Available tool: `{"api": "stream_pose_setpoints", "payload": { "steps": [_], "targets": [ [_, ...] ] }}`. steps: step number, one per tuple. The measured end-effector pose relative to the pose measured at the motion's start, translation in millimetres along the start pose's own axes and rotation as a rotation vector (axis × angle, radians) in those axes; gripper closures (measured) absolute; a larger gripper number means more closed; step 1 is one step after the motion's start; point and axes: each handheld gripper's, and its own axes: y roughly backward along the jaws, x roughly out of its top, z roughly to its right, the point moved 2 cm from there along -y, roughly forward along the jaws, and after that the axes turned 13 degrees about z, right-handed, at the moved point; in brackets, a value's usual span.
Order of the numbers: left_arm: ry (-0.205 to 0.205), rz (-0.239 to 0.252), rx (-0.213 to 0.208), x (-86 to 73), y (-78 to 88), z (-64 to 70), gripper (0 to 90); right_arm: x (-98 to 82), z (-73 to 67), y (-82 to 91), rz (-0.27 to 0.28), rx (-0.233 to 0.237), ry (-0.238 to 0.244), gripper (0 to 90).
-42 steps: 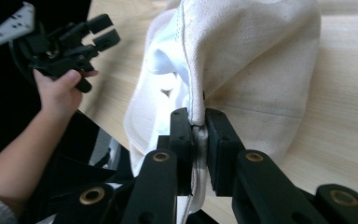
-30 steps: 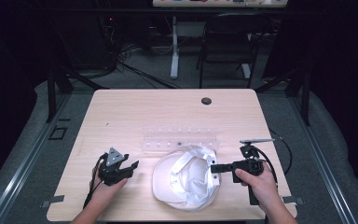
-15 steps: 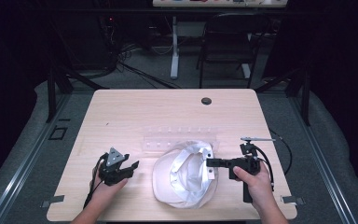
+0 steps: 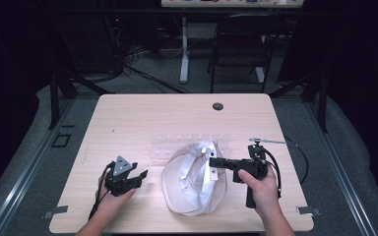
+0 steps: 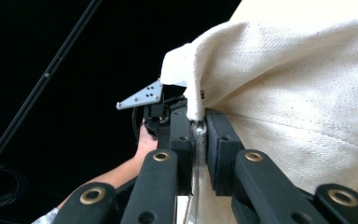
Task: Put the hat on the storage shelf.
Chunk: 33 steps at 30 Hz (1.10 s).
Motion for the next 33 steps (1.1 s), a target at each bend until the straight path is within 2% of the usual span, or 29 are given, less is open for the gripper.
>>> {"api": "stream_pose_setpoints", "payload": {
  "steps": [8,17,24,27,33],
  "targets": [
    [-0.006,-0.002,-0.009,0.1,0.2,2.7,48.3,11.9,-13.3,-3.7,0.026,0.011,0.024,82.6],
    [-0.015,0.006,-0.021,1.6,0.8,8.1,48.3,28.1,-24.5,1.7,0.041,-0.028,0.057,82.6],
    [-0.022,0.018,-0.040,4.2,1.1,16.2,48.1,42.0,-31.8,7.6,0.073,-0.051,0.044,82.6],
    [-0.041,0.027,-0.060,8.0,-1.2,26.3,47.5,52.1,-35.6,11.9,0.109,-0.060,0.035,82.6],
    [-0.065,0.059,-0.103,17.6,-2.9,45.2,46.5,64.8,-34.7,14.5,0.144,-0.071,0.017,82.6]
  ]
}}
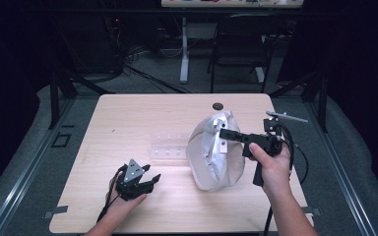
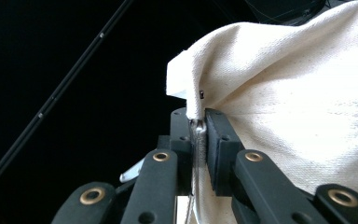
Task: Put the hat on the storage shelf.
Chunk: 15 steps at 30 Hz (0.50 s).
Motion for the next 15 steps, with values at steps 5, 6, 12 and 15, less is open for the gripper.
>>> {"api": "stream_pose_setpoints", "payload": {
  "steps": [5,6,12,15],
  "targets": [
    [-0.028,0.031,-0.031,10.9,-3.6,14.5,45.7,8.7,0.2,-2.8,0.018,-0.017,-0.007,82.6],
    [-0.037,0.041,-0.037,14.4,-3.8,18.3,45.6,10.2,0.0,-2.7,0.016,-0.019,-0.004,82.6],
    [-0.055,0.075,-0.073,28.8,-8.4,32.5,44.4,24.0,-5.6,-3.3,0.042,-0.030,-0.004,82.6],
    [-0.048,0.091,-0.092,33.3,-13.2,39.1,43.8,29.2,-8.3,-5.9,0.053,-0.047,0.000,82.6]
  ]
}}
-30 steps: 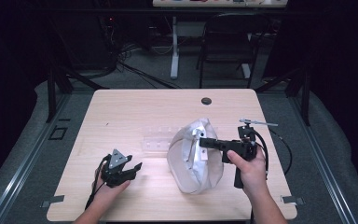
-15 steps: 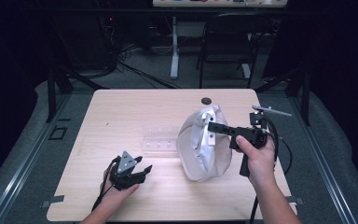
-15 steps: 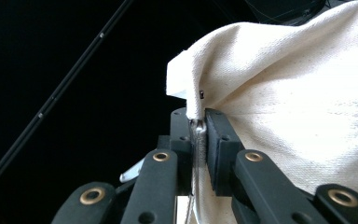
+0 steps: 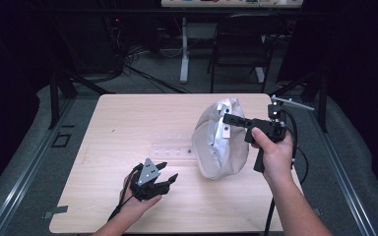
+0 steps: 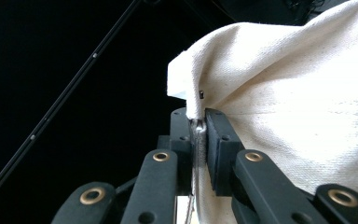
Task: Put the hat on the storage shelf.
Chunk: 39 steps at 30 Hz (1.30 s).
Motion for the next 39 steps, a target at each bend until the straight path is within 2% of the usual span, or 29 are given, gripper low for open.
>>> {"api": "stream_pose_setpoints", "payload": {
  "steps": [8,12,15,20,22,25,31,39],
  "targets": [
    [-0.037,0.002,-0.055,11.9,-22.5,19.4,41.2,12.3,-4.3,-13.1,0.010,-0.011,-0.007,82.6],
    [-0.059,-0.002,-0.056,16.4,-35.6,28.4,40.4,15.6,-8.1,-18.3,0.025,-0.012,-0.011,82.5],
    [-0.083,0.007,-0.034,21.3,-44.1,34.4,40.4,16.2,-11.1,-22.1,0.029,-0.013,-0.011,82.5],
    [-0.173,0.022,0.013,27.0,-57.1,46.4,40.3,15.6,-14.3,-28.5,0.029,-0.012,-0.010,82.6],
    [-0.206,0.022,0.048,26.6,-61.0,49.6,40.4,14.9,-14.4,-30.5,0.023,-0.012,-0.013,82.6],
    [-0.227,0.020,0.100,26.3,-65.0,51.8,42.9,13.1,-14.4,-33.2,0.025,-0.011,-0.017,82.6],
    [-0.217,0.013,0.127,27.5,-66.8,49.7,53.5,10.3,-14.5,-35.5,0.021,-0.009,-0.019,82.5],
    [-0.179,0.006,0.119,29.4,-63.5,37.7,71.0,9.1,-15.0,-35.7,0.018,-0.002,-0.019,82.5]
  ]
}}
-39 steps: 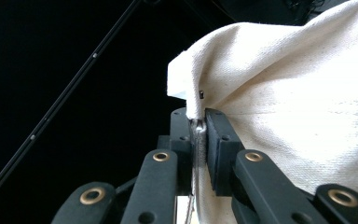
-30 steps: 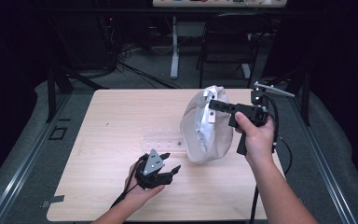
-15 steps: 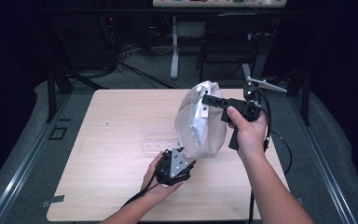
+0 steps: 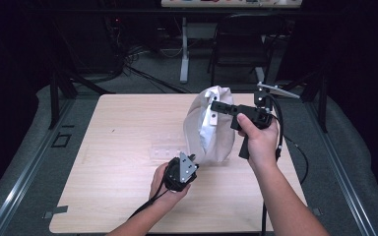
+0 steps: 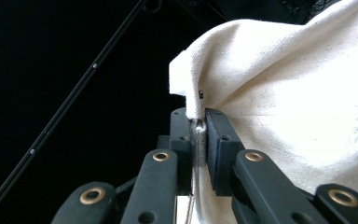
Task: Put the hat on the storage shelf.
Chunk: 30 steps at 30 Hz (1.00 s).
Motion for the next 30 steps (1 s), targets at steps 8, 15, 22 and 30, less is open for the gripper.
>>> {"api": "stream_pose_setpoints", "payload": {
  "steps": [8,15,22,30],
  "targets": [
    [0.013,0.021,0.003,4.5,8.3,-20.6,79.9,-2.0,-0.6,-4.9,-0.012,-0.001,0.001,82.5],
    [0.077,0.055,-0.025,11.8,10.5,-35.6,83.2,-4.7,-2.2,-11.3,-0.034,-0.003,0.022,82.5],
    [0.151,0.059,-0.079,12.5,4.7,-49.5,84.6,-12.0,2.4,-20.5,-0.066,-0.031,0.037,82.5],
    [0.215,0.044,-0.121,8.0,-3.5,-60.2,84.7,-14.7,14.7,-27.4,-0.071,-0.053,0.016,82.6]
  ]
}}
